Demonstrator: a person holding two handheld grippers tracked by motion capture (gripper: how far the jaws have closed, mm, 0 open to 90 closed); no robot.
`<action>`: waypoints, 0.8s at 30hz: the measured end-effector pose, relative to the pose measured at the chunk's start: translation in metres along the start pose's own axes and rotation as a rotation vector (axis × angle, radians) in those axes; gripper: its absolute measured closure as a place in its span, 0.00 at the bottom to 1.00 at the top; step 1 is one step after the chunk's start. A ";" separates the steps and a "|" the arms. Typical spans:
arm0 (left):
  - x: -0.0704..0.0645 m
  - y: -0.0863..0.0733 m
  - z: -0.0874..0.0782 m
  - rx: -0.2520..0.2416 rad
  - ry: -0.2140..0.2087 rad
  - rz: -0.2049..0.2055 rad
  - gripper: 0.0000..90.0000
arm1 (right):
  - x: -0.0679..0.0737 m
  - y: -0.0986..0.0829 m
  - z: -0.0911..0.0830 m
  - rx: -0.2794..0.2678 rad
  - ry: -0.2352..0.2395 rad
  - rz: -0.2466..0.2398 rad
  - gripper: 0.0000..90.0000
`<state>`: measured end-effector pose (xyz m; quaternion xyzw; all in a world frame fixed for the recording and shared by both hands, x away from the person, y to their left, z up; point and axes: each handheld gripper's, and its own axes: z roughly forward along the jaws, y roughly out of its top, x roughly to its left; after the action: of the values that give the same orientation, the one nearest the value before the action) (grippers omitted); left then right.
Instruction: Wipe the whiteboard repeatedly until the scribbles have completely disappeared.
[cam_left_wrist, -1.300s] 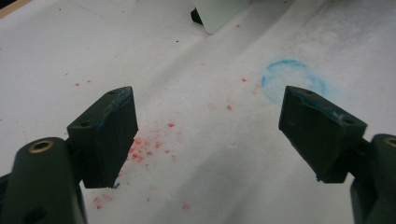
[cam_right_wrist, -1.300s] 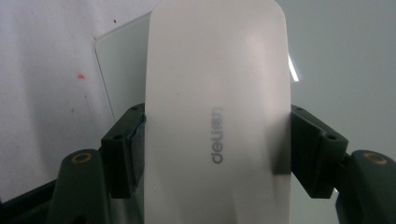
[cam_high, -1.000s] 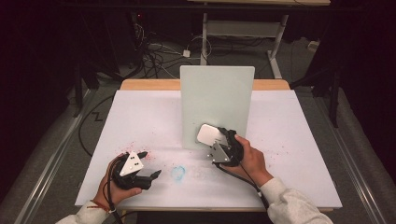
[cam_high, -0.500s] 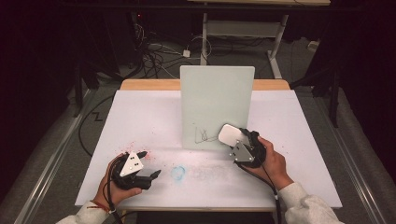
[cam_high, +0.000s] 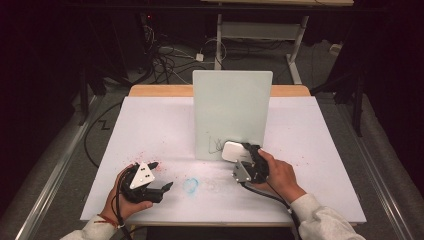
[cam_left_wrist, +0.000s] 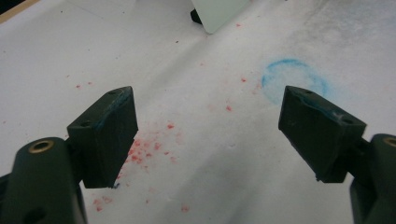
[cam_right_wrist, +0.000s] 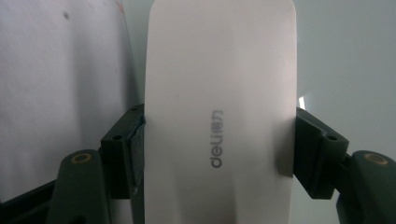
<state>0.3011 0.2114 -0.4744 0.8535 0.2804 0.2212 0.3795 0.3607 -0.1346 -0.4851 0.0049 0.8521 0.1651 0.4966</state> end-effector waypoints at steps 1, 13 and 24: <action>0.000 0.000 0.000 -0.001 0.000 -0.001 0.21 | 0.002 0.005 0.002 -0.002 0.004 -0.002 0.34; 0.001 -0.001 0.000 0.000 -0.008 -0.003 0.21 | 0.021 0.058 0.022 -0.043 0.015 -0.067 0.34; 0.000 -0.002 -0.002 0.005 -0.006 -0.001 0.21 | 0.022 0.058 0.022 -0.028 0.002 -0.070 0.34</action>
<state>0.2998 0.2138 -0.4751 0.8549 0.2802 0.2176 0.3784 0.3593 -0.0695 -0.4971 -0.0322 0.8500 0.1596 0.5010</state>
